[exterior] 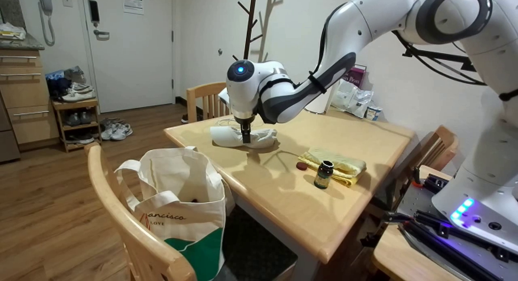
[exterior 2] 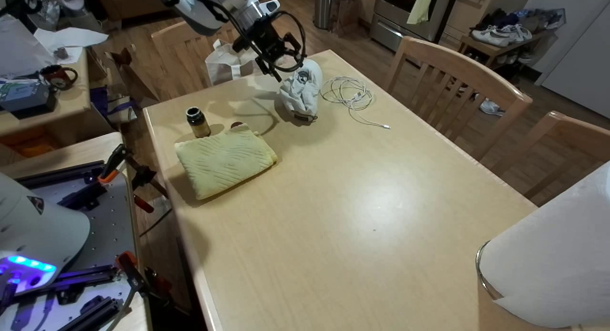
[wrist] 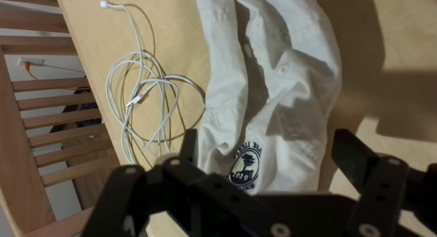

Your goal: Remove the white cap from the table and put it in the bag on the chair

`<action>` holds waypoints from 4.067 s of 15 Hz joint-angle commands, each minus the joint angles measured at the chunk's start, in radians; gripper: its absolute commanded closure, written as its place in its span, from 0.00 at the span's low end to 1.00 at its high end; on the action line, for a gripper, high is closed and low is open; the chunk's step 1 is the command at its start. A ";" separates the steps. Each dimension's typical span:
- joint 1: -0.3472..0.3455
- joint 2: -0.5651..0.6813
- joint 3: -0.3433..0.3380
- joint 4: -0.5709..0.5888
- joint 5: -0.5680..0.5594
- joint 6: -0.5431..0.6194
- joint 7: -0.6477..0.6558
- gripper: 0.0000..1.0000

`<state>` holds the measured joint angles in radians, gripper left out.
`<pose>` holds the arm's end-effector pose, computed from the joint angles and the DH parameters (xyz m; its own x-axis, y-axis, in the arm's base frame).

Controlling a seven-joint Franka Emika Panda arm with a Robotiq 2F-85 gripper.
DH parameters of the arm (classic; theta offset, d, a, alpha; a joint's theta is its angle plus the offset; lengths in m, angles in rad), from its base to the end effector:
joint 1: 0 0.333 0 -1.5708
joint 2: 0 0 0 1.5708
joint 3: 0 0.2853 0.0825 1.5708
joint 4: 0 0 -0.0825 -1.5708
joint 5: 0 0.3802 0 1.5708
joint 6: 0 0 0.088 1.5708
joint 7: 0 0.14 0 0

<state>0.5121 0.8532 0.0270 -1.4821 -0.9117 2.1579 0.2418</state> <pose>0.6124 0.3016 0.1195 0.6706 0.7199 -0.1793 0.6456 -0.4472 0.6190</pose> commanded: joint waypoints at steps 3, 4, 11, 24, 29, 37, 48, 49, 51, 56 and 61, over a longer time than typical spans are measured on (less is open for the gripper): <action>0.003 0.108 0.020 0.021 -0.004 0.005 0.091 0.00; 0.007 0.143 0.020 0.028 -0.006 0.010 0.107 0.00; 0.033 0.071 -0.018 0.014 -0.043 -0.062 0.093 0.36; -0.088 -0.017 0.051 -0.092 -0.015 0.137 0.025 0.94; -0.217 -0.234 0.134 -0.276 0.055 0.357 -0.166 0.94; -0.288 -0.361 0.238 -0.291 0.316 0.397 -0.532 0.93; -0.269 -0.215 0.372 -0.065 0.545 0.358 -1.021 0.94; -0.260 -0.195 0.387 -0.027 0.564 0.351 -1.077 0.94; -0.230 -0.149 0.412 0.050 0.595 0.364 -1.168 0.94; -0.226 0.008 0.516 0.205 0.757 0.451 -1.381 0.94; -0.206 -0.055 0.466 0.131 0.702 0.426 -1.286 0.94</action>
<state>0.3058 0.7978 0.4927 -1.3514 -0.2102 2.5840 -1.0438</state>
